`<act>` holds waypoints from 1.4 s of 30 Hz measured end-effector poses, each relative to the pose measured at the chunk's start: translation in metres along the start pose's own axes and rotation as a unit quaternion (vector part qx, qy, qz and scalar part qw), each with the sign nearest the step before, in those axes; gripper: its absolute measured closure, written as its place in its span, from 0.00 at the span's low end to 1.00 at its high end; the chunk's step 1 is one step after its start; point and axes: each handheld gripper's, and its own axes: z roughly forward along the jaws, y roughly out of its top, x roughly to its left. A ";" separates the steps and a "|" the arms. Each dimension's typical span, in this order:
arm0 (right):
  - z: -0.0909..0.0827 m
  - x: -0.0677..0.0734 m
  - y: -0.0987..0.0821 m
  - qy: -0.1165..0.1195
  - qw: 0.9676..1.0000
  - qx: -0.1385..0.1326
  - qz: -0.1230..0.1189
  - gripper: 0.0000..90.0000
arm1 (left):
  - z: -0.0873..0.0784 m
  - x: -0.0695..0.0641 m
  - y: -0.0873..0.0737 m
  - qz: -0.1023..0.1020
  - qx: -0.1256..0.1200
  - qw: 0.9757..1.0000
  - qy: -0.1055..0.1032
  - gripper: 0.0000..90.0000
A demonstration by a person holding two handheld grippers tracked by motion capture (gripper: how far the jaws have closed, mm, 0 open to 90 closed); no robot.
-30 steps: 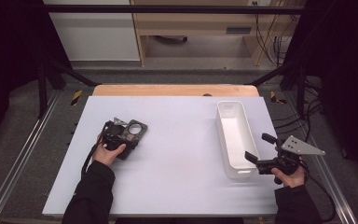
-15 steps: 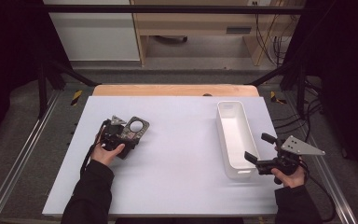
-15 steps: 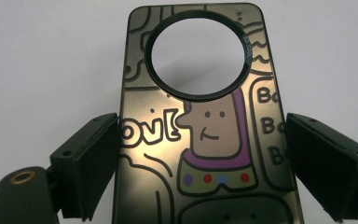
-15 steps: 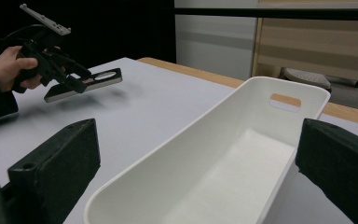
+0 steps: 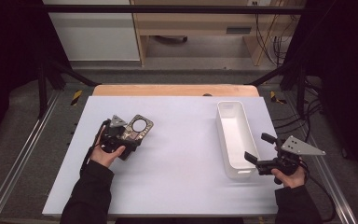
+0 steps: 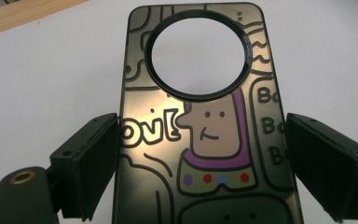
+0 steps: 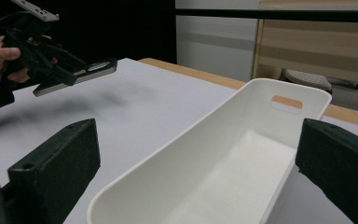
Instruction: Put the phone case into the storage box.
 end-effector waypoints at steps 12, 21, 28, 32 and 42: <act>0.000 0.001 0.001 0.003 1.000 0.000 -0.004 0.00 | -0.018 -0.018 0.005 0.025 -0.016 0.999 -0.017 0.13; 0.001 0.003 0.002 0.008 1.000 0.003 -0.006 0.00 | -0.028 -0.036 0.011 0.046 -0.030 0.998 -0.035 0.13; 0.002 0.004 0.002 0.011 1.000 0.006 -0.010 0.00 | -0.033 -0.048 0.016 0.063 -0.039 0.996 -0.053 0.13; 0.003 0.006 0.002 0.016 1.000 0.010 -0.012 0.00 | -0.035 -0.059 0.019 0.078 -0.042 0.994 -0.064 0.13; 0.006 0.011 0.006 0.029 0.999 0.014 -0.022 0.00 | -0.037 -0.077 0.024 0.098 -0.043 0.990 -0.089 0.13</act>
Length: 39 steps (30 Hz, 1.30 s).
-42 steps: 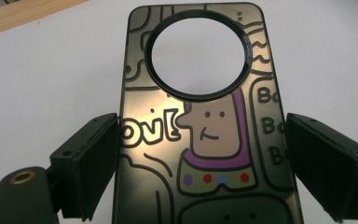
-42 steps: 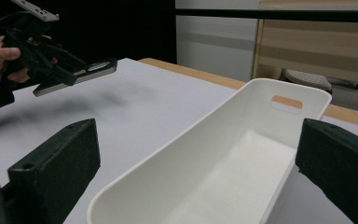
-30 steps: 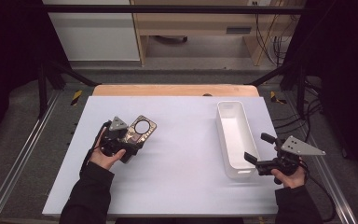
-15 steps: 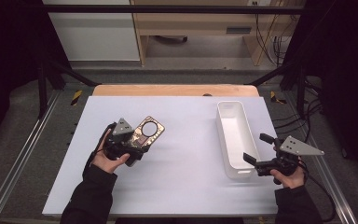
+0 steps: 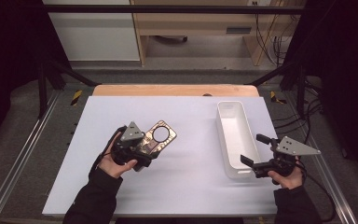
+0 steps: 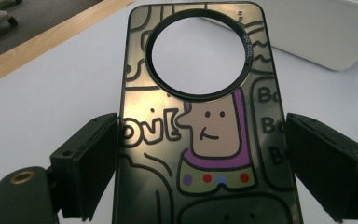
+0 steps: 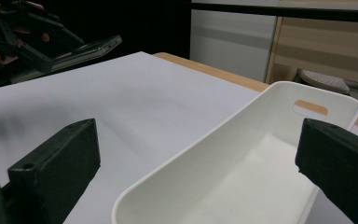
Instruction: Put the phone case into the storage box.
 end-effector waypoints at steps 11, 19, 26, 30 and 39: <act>0.005 0.009 0.005 0.015 1.000 0.012 -0.015 0.00 | 0.004 -0.016 0.006 0.023 0.002 0.999 -0.022 0.13; 0.012 0.017 0.007 0.033 0.999 0.028 -0.031 0.00 | 0.008 -0.024 0.009 0.032 0.004 0.999 -0.038 0.13; 0.018 0.025 0.010 0.049 0.997 0.038 -0.046 0.00 | 0.011 -0.033 0.012 0.047 0.009 0.997 -0.053 0.13; 0.023 0.031 0.012 0.061 0.995 0.048 -0.057 0.01 | 0.014 -0.036 0.012 0.055 0.014 0.997 -0.058 0.13; 0.037 0.045 0.014 0.084 0.991 0.071 -0.081 0.01 | 0.017 -0.042 0.012 0.065 0.018 0.995 -0.068 0.13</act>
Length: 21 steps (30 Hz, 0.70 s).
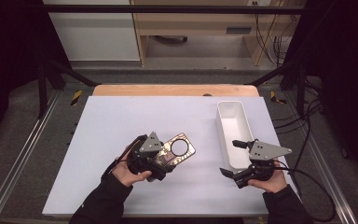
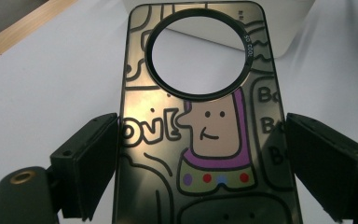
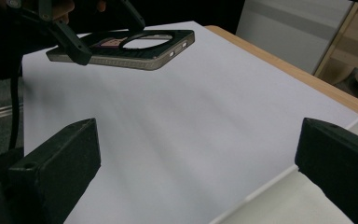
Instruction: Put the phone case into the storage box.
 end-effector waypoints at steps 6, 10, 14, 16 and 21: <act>0.010 0.009 0.004 0.009 1.000 0.012 -0.021 0.01 | 0.000 -0.002 -0.001 0.005 -0.001 1.000 -0.009 0.13; 0.018 0.015 0.011 0.018 0.999 0.016 -0.035 0.01 | 0.000 -0.003 0.000 0.011 0.001 1.000 -0.014 0.13; 0.023 0.019 0.013 0.024 0.999 0.019 -0.044 0.01 | 0.002 -0.004 0.001 0.020 0.008 1.000 -0.015 0.13; 0.026 0.021 0.015 0.027 0.998 0.022 -0.048 0.01 | 0.001 -0.005 0.001 0.022 0.006 1.000 -0.020 0.13; 0.032 0.025 0.019 0.036 0.997 0.030 -0.057 0.02 | 0.002 -0.007 0.003 0.033 0.009 0.999 -0.024 0.13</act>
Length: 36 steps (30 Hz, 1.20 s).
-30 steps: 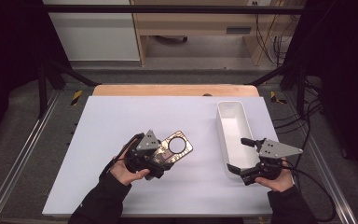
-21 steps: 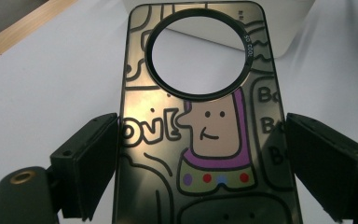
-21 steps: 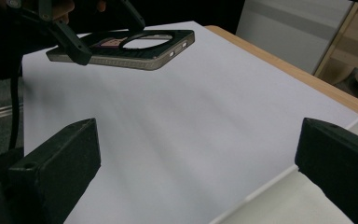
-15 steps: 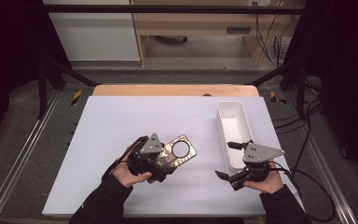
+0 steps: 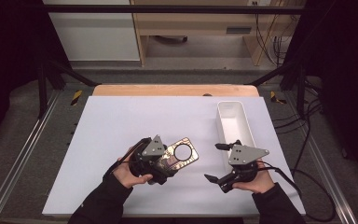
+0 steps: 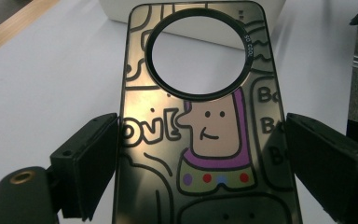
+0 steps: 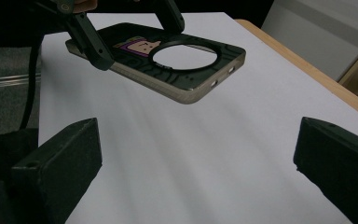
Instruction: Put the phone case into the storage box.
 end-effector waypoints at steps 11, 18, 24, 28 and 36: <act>0.009 0.004 0.008 0.022 0.999 0.017 -0.017 0.02 | 0.000 -0.005 0.002 0.017 -0.010 0.999 -0.026 0.13; 0.009 0.006 0.011 0.037 0.998 0.028 -0.035 0.03 | 0.000 -0.014 0.001 0.050 -0.008 0.998 -0.036 0.13; 0.011 0.010 0.013 0.047 0.996 0.043 -0.055 0.03 | 0.002 -0.019 0.004 0.081 0.003 0.996 -0.042 0.13; 0.011 0.012 0.014 0.055 0.995 0.052 -0.065 0.03 | 0.003 -0.022 0.005 0.097 0.007 0.994 -0.042 0.13; 0.013 0.012 0.014 0.066 0.992 0.069 -0.079 0.04 | 0.004 -0.027 0.007 0.118 0.015 0.992 -0.038 0.13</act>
